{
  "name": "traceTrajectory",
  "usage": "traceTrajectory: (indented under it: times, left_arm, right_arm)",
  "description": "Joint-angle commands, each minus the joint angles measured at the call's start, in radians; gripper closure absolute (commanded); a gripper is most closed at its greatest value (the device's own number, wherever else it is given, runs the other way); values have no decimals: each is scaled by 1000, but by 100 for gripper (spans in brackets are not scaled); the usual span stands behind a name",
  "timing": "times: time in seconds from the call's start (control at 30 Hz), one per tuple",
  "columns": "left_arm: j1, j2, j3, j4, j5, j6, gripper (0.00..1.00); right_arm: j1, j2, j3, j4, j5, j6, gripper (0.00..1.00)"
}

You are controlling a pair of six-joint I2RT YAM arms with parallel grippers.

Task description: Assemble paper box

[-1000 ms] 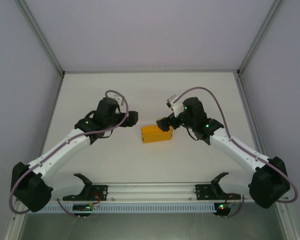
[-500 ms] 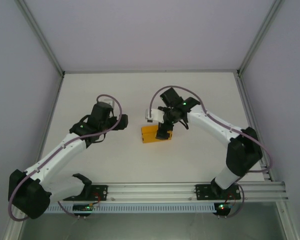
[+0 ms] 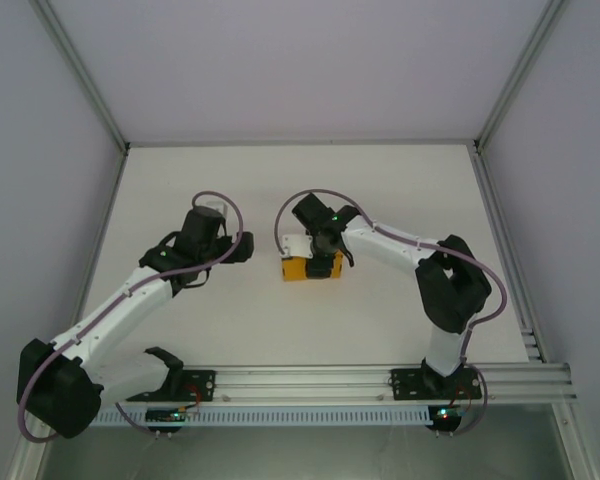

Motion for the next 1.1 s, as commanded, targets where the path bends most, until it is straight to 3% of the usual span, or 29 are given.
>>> traceTrajectory:
  times: [0.0,0.13,0.37,0.5,0.63,0.8,1.07]
  left_arm:
    - [7,-32,-16,-18,-25,10,0]
    - [12,-48,-30,-18,-36,7,0]
    - [17,-62,-38,-26,-36,0,0]
    - [20,-72,-46,-29,-34,-6,0]
    - [19,-87,-55,-35,-32,-11,1]
    - [20,-108,-74,-23,-23,-19,0]
    - [23,-115,-84,-18,15,-34,1]
  right_arm:
    - [11,-12,-36,113,165,88,36]
    - [40,-9,-86,224,363,146,47]
    - [79,98,-34,212,651,251,42]
    - [99,169,-6,199,736,298,40]
    - [132,160,-3,175,699,373,36]
    - [192,110,-14,93,562,429,2]
    - [189,-61,-101,112,273,487,1]
